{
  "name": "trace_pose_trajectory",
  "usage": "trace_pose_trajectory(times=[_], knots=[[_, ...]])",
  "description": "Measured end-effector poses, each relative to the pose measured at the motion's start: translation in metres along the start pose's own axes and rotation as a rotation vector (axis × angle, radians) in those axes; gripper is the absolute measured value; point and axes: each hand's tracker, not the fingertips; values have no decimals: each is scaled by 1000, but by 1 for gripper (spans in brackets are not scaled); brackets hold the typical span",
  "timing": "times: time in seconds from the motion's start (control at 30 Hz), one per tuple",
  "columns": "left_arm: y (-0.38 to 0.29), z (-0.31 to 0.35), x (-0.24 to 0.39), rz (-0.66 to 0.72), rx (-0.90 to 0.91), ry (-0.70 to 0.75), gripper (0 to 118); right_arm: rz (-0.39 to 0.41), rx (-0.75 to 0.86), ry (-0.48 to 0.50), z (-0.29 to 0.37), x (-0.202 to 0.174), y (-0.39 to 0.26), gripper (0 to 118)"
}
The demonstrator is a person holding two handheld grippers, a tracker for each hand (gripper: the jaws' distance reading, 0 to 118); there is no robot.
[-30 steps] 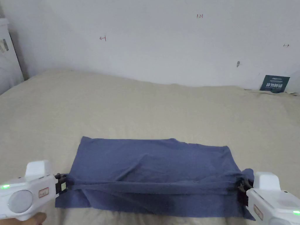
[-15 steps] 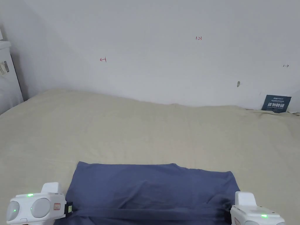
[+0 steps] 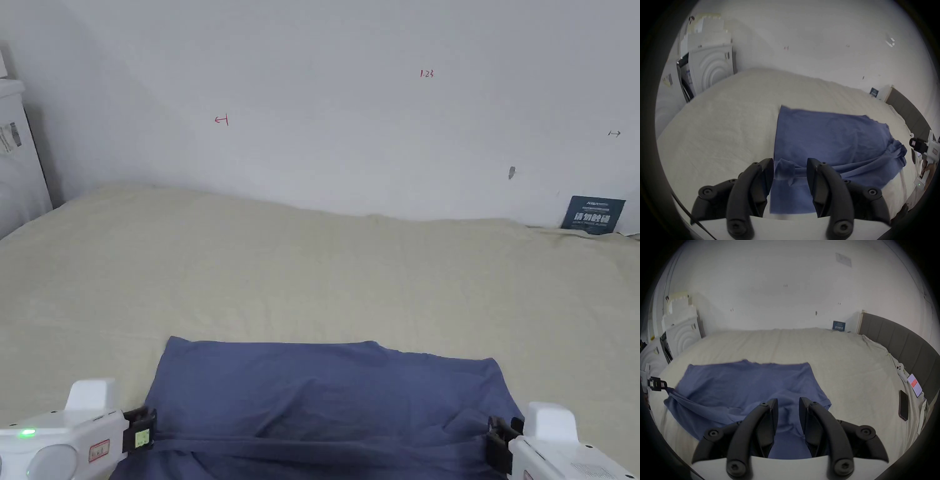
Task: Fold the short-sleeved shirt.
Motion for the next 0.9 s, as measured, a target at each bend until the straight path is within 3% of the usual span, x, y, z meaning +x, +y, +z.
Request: trace_pose_trajectory(times=[0.2, 0.27, 0.33, 0.37, 0.4, 0.47, 0.5, 0.77, 0.9], knots=[[-19, 56, 15, -64, 174, 46, 46, 2, 113, -8, 55, -18, -12, 27], [-31, 63, 14, -70, 211, 65, 42, 12, 125, -16, 70, -24, -19, 11], [-43, 71, 15, -81, 223, 76, 41, 17, 139, -9, 82, -29, -26, 7], [-48, 76, 18, -84, 225, 80, 37, 31, 153, -12, 89, -32, -31, 3], [-56, 75, 15, -88, 230, 76, 22, 48, 156, -21, 95, -35, -34, 3], [-67, 77, 17, -112, 233, 79, 3, 68, 155, -20, 104, -39, -40, 1], [-72, 78, 18, -129, 227, 83, 0, 68, 162, -32, 109, -41, -44, 1], [-92, 78, 19, -64, 159, 33, 0, 87, 162, -51, 129, -48, -56, 1], [-75, 53, -1, 60, 82, 5, 0, 89, 153, -45, 128, -48, -56, 1]])
